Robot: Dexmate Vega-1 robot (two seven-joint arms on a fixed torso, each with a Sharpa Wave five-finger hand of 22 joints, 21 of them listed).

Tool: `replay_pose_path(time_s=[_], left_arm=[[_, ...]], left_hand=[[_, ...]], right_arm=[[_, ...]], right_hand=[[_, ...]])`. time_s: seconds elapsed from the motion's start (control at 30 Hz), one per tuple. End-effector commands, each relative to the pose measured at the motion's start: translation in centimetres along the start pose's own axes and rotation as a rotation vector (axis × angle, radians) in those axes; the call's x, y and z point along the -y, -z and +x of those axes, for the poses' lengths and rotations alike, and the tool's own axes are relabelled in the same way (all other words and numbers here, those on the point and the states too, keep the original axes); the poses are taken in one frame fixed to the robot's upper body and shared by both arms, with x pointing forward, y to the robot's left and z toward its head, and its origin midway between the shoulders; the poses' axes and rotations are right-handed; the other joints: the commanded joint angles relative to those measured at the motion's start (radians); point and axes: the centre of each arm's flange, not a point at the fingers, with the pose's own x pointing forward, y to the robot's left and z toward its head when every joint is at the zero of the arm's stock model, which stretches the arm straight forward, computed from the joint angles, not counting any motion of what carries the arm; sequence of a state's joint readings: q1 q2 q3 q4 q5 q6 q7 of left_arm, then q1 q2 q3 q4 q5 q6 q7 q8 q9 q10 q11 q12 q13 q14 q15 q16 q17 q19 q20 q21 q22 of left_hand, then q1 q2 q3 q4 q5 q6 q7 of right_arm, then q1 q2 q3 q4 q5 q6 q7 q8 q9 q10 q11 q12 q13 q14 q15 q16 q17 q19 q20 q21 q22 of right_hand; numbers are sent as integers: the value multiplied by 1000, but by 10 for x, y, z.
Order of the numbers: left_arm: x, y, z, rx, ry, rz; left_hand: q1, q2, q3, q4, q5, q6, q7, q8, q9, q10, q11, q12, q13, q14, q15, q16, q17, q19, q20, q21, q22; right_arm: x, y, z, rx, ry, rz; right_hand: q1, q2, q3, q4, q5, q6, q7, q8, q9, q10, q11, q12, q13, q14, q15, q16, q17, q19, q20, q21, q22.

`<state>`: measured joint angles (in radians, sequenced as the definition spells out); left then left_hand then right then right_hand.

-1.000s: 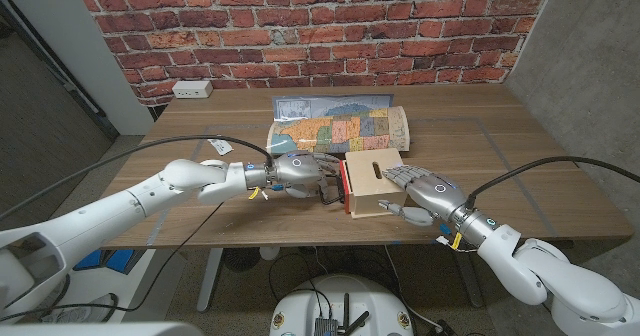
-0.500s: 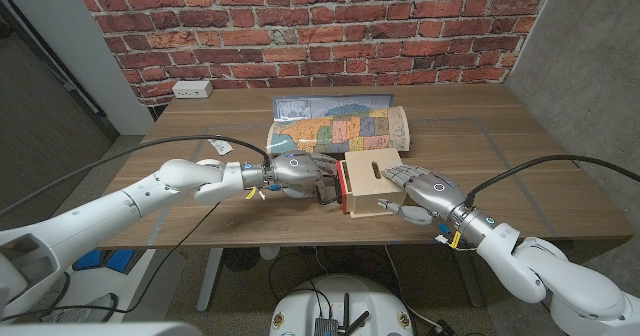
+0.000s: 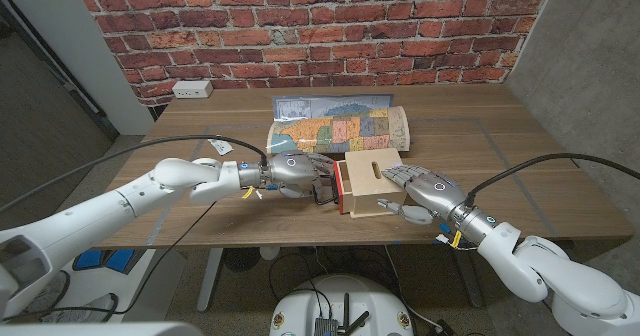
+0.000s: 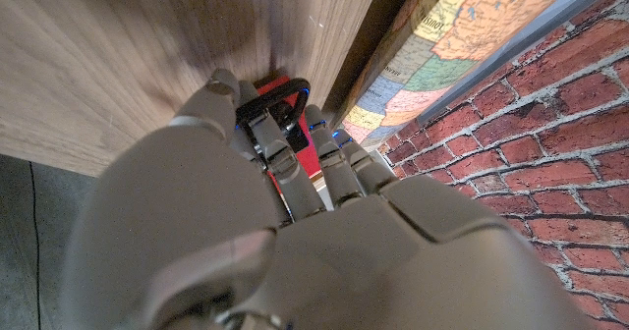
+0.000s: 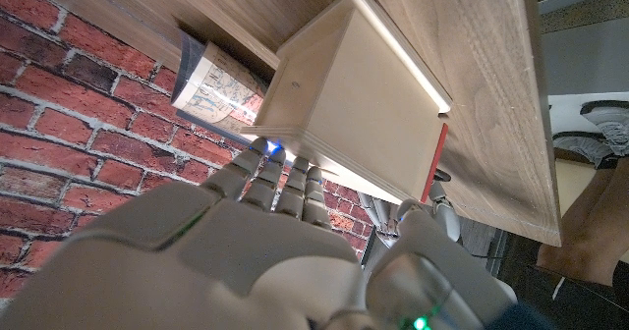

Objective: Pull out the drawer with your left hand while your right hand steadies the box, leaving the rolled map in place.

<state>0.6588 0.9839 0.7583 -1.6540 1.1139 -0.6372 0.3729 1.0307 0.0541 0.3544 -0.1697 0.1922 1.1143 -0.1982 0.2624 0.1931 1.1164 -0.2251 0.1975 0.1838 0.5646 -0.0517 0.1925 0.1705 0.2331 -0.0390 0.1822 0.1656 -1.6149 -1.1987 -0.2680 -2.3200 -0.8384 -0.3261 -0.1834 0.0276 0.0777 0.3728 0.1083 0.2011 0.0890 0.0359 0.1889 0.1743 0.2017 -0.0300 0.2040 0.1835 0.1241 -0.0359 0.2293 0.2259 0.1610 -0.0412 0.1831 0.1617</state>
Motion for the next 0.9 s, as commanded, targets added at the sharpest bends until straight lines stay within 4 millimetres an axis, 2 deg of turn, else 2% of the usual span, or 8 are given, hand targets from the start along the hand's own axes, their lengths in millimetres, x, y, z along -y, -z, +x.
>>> replay_pose_path(time_s=[0.03,0.4,0.9], left_arm=[[0,2,-7,-5,21,-1],[0,2,-11,-2,32,-3],[0,3,-22,-3,56,-3]], left_hand=[[13,1,-4,-1,-2,7,-3,-1,5,9,-2,-3,3,12,-169,-1,4,10,-63,7,1],[14,2,-6,0,-2,8,-4,-2,5,9,-2,-4,3,12,-170,-2,4,15,-66,8,1],[16,3,-8,0,-2,8,-4,-3,6,8,-2,-6,3,12,-170,-3,5,18,-69,8,1]], right_arm=[[0,2,0,-2,-15,-12],[1,0,1,0,-7,-6],[0,-2,1,3,-16,-8]], right_hand=[[-6,37,2,5,0,18,3,9,3,23,9,3,6,11,-20,6,5,9,-74,8,4],[-6,38,3,8,1,79,3,26,5,22,11,-1,7,10,-17,3,4,13,-73,7,4],[-9,36,1,11,1,91,-1,26,7,19,12,-4,7,5,-15,0,5,16,-70,7,5]])
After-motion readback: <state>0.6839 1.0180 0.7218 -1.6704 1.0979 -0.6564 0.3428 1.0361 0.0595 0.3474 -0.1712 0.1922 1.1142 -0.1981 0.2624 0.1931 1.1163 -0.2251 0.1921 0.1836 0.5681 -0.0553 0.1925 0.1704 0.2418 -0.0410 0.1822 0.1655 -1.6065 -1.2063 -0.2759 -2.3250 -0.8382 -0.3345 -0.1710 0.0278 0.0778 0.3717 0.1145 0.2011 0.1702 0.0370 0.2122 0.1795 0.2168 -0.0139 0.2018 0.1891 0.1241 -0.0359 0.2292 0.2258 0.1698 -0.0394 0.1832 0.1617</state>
